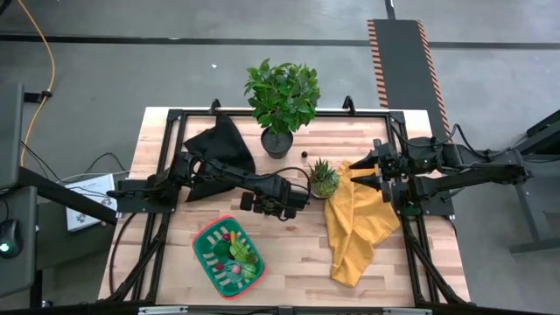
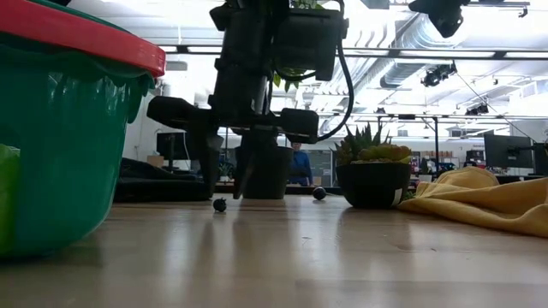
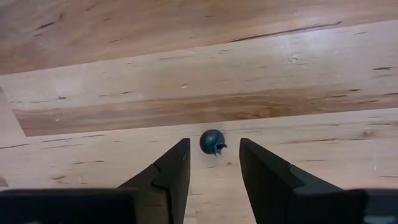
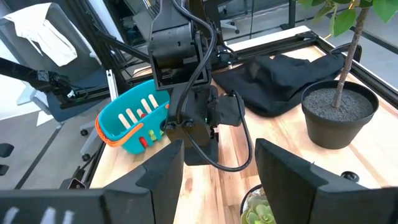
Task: Pick and placing Produce into tupperware
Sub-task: Put the blueberry into the blue basket
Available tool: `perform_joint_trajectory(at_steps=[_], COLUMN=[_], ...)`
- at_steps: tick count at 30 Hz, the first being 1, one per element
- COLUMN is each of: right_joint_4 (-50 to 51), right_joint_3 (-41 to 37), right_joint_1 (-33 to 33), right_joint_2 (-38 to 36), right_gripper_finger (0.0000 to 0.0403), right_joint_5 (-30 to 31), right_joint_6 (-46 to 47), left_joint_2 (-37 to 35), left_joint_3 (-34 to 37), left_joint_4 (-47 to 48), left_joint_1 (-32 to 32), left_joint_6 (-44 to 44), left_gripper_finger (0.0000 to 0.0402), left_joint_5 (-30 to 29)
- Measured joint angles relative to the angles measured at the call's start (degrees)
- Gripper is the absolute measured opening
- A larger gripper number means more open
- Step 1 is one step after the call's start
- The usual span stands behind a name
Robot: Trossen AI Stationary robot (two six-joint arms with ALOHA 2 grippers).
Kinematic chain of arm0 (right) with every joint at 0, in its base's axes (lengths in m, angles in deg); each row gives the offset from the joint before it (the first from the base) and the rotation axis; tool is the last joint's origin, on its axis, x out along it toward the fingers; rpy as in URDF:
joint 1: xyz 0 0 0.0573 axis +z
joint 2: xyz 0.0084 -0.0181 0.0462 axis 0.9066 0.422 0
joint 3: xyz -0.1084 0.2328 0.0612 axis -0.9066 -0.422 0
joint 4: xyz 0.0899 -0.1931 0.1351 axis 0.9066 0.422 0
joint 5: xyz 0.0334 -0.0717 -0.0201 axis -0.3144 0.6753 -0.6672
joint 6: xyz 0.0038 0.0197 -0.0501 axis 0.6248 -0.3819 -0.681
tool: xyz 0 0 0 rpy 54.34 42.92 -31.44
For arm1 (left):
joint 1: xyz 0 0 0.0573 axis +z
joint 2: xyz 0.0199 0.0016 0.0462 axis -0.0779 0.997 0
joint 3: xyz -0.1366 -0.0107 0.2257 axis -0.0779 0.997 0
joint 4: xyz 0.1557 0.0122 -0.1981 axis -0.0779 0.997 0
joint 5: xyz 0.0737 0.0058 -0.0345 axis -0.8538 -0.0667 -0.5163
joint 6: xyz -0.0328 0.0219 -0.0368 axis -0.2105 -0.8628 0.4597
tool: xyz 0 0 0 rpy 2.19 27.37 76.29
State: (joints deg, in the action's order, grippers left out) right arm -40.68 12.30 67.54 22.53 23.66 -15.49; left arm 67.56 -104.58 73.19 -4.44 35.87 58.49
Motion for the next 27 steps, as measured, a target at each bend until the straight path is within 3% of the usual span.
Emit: perform_joint_trajectory(at_steps=[27], right_joint_4=[0.1], right_joint_3=[0.0], right_joint_1=[0.0], right_joint_2=[0.0], right_gripper_finger=[0.0191], right_joint_5=[0.0], right_joint_6=[0.0], left_joint_2=[0.0], left_joint_3=[0.0], left_joint_4=[-0.3], left_joint_1=[0.0], left_joint_6=[-0.5], left_gripper_finger=[0.0127], left_joint_5=[-0.5])
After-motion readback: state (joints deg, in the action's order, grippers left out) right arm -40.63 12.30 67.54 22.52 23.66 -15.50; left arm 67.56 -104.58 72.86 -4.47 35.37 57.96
